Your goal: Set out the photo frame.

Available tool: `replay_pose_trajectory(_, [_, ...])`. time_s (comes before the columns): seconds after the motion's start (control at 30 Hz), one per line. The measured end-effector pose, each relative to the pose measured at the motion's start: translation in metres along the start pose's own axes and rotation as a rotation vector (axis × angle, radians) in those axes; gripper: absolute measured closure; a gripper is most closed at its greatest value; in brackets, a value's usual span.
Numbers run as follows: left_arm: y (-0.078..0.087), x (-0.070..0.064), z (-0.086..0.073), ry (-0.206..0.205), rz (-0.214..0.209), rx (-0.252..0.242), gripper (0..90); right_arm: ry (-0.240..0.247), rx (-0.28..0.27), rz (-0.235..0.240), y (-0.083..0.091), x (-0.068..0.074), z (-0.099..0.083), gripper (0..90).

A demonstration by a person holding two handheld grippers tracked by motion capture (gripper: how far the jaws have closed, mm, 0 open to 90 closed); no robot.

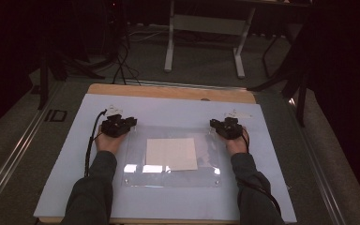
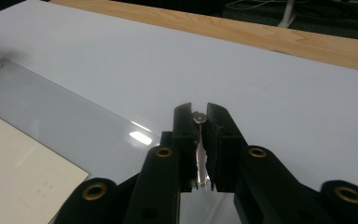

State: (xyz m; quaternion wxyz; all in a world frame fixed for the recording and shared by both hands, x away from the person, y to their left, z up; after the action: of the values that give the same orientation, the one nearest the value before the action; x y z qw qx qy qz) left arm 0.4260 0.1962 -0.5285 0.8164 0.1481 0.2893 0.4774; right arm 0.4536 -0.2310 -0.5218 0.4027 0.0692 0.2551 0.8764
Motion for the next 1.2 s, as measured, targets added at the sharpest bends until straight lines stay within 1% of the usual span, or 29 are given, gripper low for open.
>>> replay_pose_trajectory(0.07, [-0.0011,0.0018,-0.0006,0.010,-0.003,0.001,82.0,0.017,0.002,-0.017,0.0004,0.0018,0.0002,84.4])
replay_pose_trajectory(0.13, [-0.0012,0.0015,-0.0002,0.006,-0.002,0.000,82.1,0.028,0.004,-0.027,0.0009,0.0032,0.0004,84.7])
replay_pose_trajectory(0.27, [-0.0006,0.0015,0.0019,0.020,-0.031,-0.030,79.7,0.031,-0.001,-0.030,0.0022,0.0038,-0.0001,84.8])
replay_pose_trajectory(0.33, [-0.0021,0.0005,0.0029,0.012,-0.020,-0.014,80.9,0.032,-0.002,-0.034,0.0034,0.0047,-0.0001,84.8])
replay_pose_trajectory(0.4, [-0.0029,-0.0002,0.0033,0.006,-0.013,-0.009,82.1,0.029,0.000,-0.031,0.0036,0.0043,-0.0013,84.8])
replay_pose_trajectory(0.53, [-0.0028,-0.0006,0.0027,0.013,-0.016,-0.025,81.9,0.030,0.001,-0.032,0.0033,0.0045,-0.0012,84.7])
replay_pose_trajectory(0.63, [-0.0029,-0.0002,0.0020,0.028,-0.025,-0.041,81.3,0.028,-0.002,-0.027,0.0033,0.0038,-0.0016,84.6])
replay_pose_trajectory(0.77, [-0.0031,-0.0013,0.0018,0.013,-0.011,-0.040,82.7,0.022,-0.004,-0.024,0.0031,0.0033,-0.0019,84.6])
replay_pose_trajectory(0.83, [-0.0031,-0.0015,0.0018,0.013,-0.008,-0.040,83.2,0.021,-0.003,-0.024,0.0031,0.0033,-0.0018,84.6])
replay_pose_trajectory(0.87, [-0.0031,-0.0013,0.0015,0.017,-0.008,-0.043,83.2,0.019,-0.004,-0.024,0.0031,0.0032,-0.0018,84.6])
replay_pose_trajectory(0.97, [-0.0031,0.0010,0.0014,0.051,-0.025,-0.043,82.9,0.006,-0.002,-0.020,0.0029,0.0030,-0.0017,84.6])
replay_pose_trajectory(1.07, [-0.0035,0.0010,0.0017,0.054,-0.024,-0.041,82.9,0.006,0.002,-0.021,0.0030,0.0028,-0.0015,84.6])
replay_pose_trajectory(1.1, [-0.0039,0.0011,0.0023,0.059,-0.022,-0.038,83.0,-0.004,0.007,-0.013,0.0027,0.0019,-0.0009,84.6])
replay_pose_trajectory(1.17, [-0.0041,0.0015,0.0027,0.063,-0.023,-0.035,83.0,-0.009,0.009,-0.013,0.0025,0.0017,-0.0005,84.5])
replay_pose_trajectory(1.2, [-0.0045,0.0029,0.0036,0.078,-0.032,-0.029,82.8,-0.020,0.021,-0.006,0.0022,0.0006,0.0009,84.5])
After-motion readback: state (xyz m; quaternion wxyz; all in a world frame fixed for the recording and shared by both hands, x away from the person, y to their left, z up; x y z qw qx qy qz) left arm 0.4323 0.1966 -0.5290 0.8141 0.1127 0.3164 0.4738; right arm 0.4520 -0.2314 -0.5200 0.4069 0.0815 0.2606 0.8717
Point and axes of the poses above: each handheld gripper's, and its own axes: y roughly backward along the jaws, z roughly out of its top, x roughly to its left, the point moved 1 cm from there along -y, roughly forward along the jaws, and after that the axes turned 13 degrees about y, right-handed, at the moved point
